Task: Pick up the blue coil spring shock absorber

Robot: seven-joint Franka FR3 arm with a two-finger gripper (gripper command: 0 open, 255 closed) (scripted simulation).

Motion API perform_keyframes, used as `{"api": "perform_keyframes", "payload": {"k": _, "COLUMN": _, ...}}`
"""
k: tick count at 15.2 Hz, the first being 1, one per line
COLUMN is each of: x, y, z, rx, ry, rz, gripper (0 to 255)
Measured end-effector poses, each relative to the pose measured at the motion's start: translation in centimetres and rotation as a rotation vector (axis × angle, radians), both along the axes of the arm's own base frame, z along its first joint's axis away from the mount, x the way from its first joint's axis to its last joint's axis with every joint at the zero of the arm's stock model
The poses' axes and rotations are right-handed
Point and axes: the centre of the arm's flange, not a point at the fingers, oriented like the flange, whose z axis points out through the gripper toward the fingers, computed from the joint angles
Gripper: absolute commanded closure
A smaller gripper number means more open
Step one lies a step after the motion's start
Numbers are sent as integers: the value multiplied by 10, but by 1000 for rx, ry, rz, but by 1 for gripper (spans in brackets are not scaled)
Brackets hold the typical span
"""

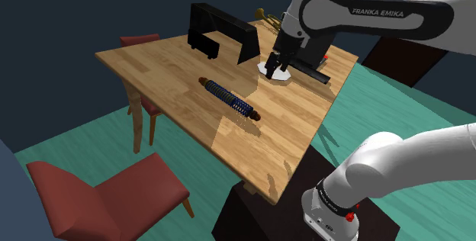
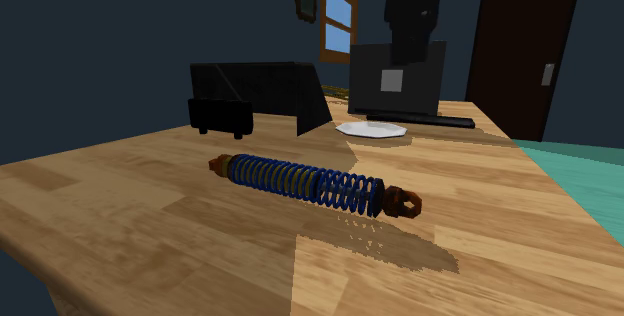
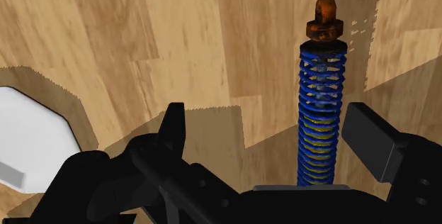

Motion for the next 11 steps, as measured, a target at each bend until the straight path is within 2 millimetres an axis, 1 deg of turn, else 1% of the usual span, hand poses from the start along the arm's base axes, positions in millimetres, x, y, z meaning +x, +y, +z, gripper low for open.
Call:
{"api": "perform_keyframes", "payload": {"k": 2, "x": 19, "y": 14, "z": -17, "rx": -2, "ry": 5, "rz": 25, "gripper": 0}}
{"api": "perform_keyframes", "payload": {"k": 5, "x": 42, "y": 36, "z": -42, "rx": -6, "ry": 13, "rz": 62, "gripper": 0}}
{"api": "perform_keyframes", "payload": {"k": 7, "x": 54, "y": 51, "z": -54, "rx": -8, "ry": 18, "rz": 87, "gripper": 0}}
{"api": "perform_keyframes", "payload": {"k": 8, "x": 63, "y": 62, "z": -64, "rx": -9, "ry": 21, "rz": 100, "gripper": 0}}
{"api": "perform_keyframes", "payload": {"k": 11, "x": 82, "y": 84, "z": -94, "rx": -12, "ry": 30, "rz": 137, "gripper": 0}}
